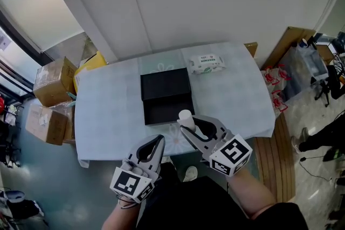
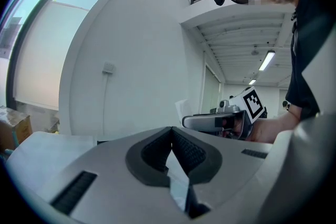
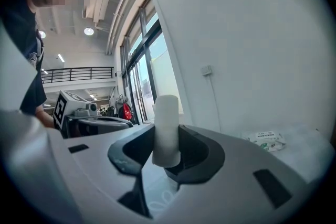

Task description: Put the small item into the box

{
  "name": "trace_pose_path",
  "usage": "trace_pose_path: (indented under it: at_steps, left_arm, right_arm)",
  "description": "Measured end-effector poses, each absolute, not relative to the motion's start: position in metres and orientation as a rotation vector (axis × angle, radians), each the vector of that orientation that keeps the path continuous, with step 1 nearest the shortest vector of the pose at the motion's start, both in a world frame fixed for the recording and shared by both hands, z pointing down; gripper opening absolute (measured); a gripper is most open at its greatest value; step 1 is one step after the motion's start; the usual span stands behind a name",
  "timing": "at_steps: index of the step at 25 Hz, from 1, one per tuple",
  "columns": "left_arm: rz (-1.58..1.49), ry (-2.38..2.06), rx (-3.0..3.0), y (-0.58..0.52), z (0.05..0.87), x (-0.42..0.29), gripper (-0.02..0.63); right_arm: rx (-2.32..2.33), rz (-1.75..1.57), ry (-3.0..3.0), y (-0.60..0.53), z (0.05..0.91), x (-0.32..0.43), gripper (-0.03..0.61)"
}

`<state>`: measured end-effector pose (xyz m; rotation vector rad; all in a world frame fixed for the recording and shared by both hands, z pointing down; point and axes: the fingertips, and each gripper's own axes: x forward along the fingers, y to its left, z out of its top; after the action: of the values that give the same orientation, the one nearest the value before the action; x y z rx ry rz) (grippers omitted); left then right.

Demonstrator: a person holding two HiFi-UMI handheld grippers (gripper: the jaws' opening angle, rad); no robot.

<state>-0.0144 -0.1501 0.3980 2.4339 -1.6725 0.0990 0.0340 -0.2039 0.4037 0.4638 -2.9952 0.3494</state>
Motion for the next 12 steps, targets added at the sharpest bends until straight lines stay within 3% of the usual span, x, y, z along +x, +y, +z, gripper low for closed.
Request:
trace_pose_path:
  at_steps: [12]
  left_arm:
    - [0.162,-1.601,2.487,-0.201,0.416,-0.053,0.008]
  right_arm:
    - [0.491,0.351,-2.889,-0.259,0.447,-0.013,0.14]
